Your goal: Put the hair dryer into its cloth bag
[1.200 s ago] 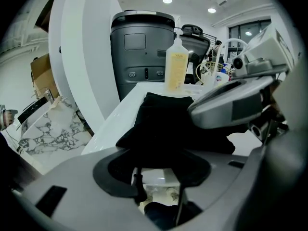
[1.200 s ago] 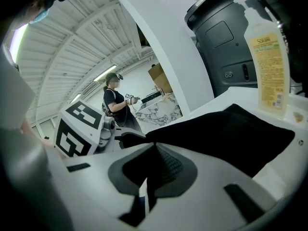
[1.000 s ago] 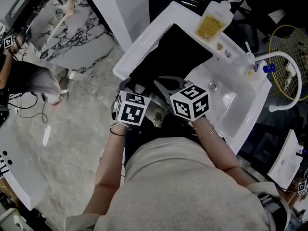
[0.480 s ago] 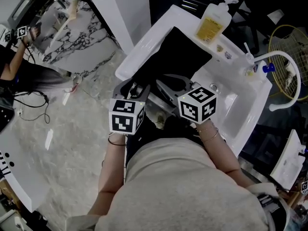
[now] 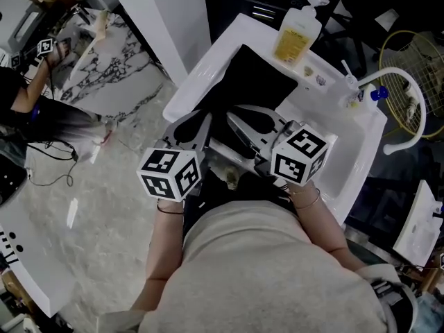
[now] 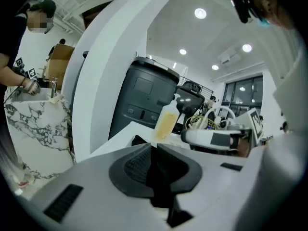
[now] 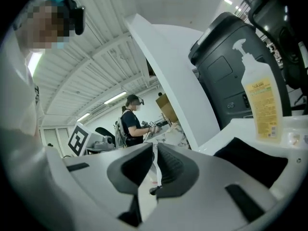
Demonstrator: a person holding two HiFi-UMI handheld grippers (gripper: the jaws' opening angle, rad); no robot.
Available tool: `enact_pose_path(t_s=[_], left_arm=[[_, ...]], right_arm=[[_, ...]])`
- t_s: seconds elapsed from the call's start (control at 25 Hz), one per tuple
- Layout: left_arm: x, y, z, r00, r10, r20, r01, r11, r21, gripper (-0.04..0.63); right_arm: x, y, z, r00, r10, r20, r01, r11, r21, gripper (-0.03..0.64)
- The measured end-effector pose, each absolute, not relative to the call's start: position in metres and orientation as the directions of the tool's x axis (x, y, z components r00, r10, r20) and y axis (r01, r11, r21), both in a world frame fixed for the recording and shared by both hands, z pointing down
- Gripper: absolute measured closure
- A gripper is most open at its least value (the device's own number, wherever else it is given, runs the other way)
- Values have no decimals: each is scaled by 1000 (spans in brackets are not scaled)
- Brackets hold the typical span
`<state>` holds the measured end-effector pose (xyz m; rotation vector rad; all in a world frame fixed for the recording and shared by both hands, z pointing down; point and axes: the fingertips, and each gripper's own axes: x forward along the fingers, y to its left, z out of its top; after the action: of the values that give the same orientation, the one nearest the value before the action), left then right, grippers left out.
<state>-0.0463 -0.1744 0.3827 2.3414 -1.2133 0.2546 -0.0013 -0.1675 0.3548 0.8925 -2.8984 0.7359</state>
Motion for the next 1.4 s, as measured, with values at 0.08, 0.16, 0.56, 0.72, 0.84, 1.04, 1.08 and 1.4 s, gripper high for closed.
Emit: enact_pose_path(t_s=[0.08,0.16,0.56,0.72,0.84,1.04,1.08,1.4], left_arm=[[-43,-175,372,616,-714,332,-783,-508,360,570],[-37,-173,362,662,-695,281,-740,-545,395,577],[-25,-172,347,693,-688,213,-708,-596,378,578],[-18,-169,353,704,-671,230,-703,-615,357,581],[-16,-170,358,701,-668,251,-707,-603,370,583],[-16,-173,365,689,-666,286,-721,-592,360,583],[-17,-173,366,687,-667,288,-724,-596,347,583],[-23,-180,376,679,-658,326,-734,-596,326,584]], right_arm=[[3,-166,340,-837,-540,81,-517,736,-438,611],[4,-163,327,-848,-530,18,-484,760,-434,617],[31,-168,316,-764,-645,-9,-570,682,-458,618],[39,-171,338,-718,-690,94,-643,604,-471,618],[36,-167,349,-712,-686,149,-663,588,-464,618],[26,-162,355,-718,-675,168,-664,594,-455,618],[24,-162,355,-720,-673,166,-661,594,-459,618],[30,-170,357,-689,-705,165,-684,558,-471,618]])
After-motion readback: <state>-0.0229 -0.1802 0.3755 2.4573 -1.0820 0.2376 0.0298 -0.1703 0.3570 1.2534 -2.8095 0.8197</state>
